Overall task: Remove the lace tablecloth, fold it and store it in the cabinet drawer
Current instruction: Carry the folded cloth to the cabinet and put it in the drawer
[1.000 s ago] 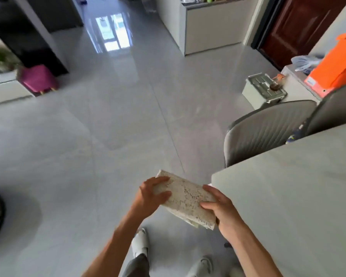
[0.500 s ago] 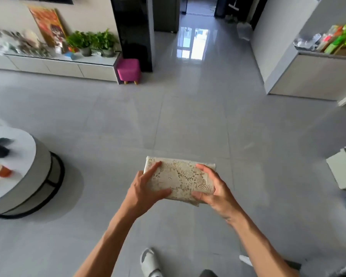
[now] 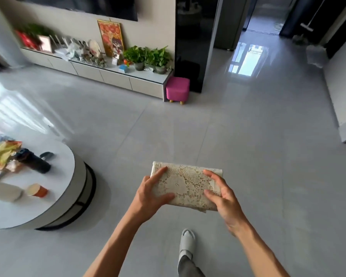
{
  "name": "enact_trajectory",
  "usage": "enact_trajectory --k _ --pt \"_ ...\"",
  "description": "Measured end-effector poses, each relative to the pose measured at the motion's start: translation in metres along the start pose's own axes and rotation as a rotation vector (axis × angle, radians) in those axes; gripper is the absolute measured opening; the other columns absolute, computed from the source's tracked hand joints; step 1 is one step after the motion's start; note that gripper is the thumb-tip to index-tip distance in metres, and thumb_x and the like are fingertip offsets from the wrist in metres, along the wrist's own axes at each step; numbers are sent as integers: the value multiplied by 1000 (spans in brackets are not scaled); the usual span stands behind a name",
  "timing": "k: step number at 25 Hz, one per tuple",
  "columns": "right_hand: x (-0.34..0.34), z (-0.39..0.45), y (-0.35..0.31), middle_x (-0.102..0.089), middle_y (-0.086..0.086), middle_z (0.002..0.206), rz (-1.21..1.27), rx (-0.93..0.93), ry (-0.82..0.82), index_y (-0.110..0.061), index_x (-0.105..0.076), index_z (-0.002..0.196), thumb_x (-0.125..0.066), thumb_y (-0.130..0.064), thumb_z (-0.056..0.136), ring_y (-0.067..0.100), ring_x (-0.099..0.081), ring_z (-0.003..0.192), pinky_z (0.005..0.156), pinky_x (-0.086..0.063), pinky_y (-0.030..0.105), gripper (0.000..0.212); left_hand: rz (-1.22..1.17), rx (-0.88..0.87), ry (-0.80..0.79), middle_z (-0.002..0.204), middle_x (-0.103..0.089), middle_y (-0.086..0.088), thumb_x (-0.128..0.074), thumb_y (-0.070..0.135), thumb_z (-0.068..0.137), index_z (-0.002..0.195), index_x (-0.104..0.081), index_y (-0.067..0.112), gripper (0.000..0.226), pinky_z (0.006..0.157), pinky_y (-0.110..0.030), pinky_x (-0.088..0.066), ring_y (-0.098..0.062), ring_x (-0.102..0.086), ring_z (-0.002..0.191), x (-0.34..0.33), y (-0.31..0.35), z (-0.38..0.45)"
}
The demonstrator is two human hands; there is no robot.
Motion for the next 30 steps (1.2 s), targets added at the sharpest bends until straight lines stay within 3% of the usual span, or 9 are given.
enact_trajectory --k 4,12,18,20,22,24,27,30 --pt "-21 128 -46 -51 -9 142 -20 -9 -42 -44 -61 125 -59 -5 94 7 -45 134 114 -38 41 50 -15 49 63 110 -52 1 -82 31 76 140 -45 45 76 73 -5 -44 -5 -54 99 50 4 106" --pt "-102 391 -111 -53 -13 140 -68 11 -97 -43 -62 124 -61 -2 91 -8 -45 128 104 -38 19 52 -128 74 135 112 -53 0 -85 28 73 135 -48 49 75 73 -3 -45 -4 -55 101 171 -35 339" --pt "-170 575 -160 -52 -13 141 -34 -12 -53 -37 -62 126 -61 1 91 -18 -41 125 87 -41 1 52 -112 93 82 112 -53 1 -81 41 69 133 -48 54 74 87 -32 -55 -9 -56 103 280 -59 523" --pt "-183 621 -178 -52 -15 141 -22 -10 -35 -39 -62 125 -62 0 91 -17 -40 127 97 -42 9 52 -85 77 57 111 -52 2 -80 42 68 134 -48 52 74 88 -34 -55 -9 -56 104 304 -56 574" --pt "-193 686 -189 -52 -16 140 -20 -30 -7 -38 -62 126 -62 -1 91 -16 -40 128 111 -38 27 51 -91 86 36 111 -52 3 -81 42 68 133 -48 53 74 87 -36 -56 -9 -56 103 328 -61 640" --pt "-204 756 -197 -53 -16 140 -18 -40 10 -37 -62 126 -62 1 91 -15 -41 128 115 -35 36 51 -105 96 24 112 -52 2 -82 38 69 133 -49 52 74 87 -37 -56 -8 -56 103 347 -71 710" --pt "-220 859 -199 -54 -19 139 -7 -90 21 -35 -62 125 -61 4 90 -16 -41 127 116 -33 36 53 -92 138 23 113 -53 1 -84 31 72 134 -50 46 72 89 -36 -55 -11 -56 106 371 -92 805" --pt "-237 938 -201 -55 -21 137 10 -125 18 -35 -62 126 -61 4 90 -16 -41 127 116 -32 32 53 -77 175 19 114 -54 -2 -81 38 69 134 -50 44 73 89 -37 -55 -14 -58 105 399 -109 880"
Point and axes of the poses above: each hand's wrist, its own z-axis towards the middle knuckle, its own x-axis out of the back of the hand, y = z × x, the point moved 3 cm from there along z, towards the middle knuckle
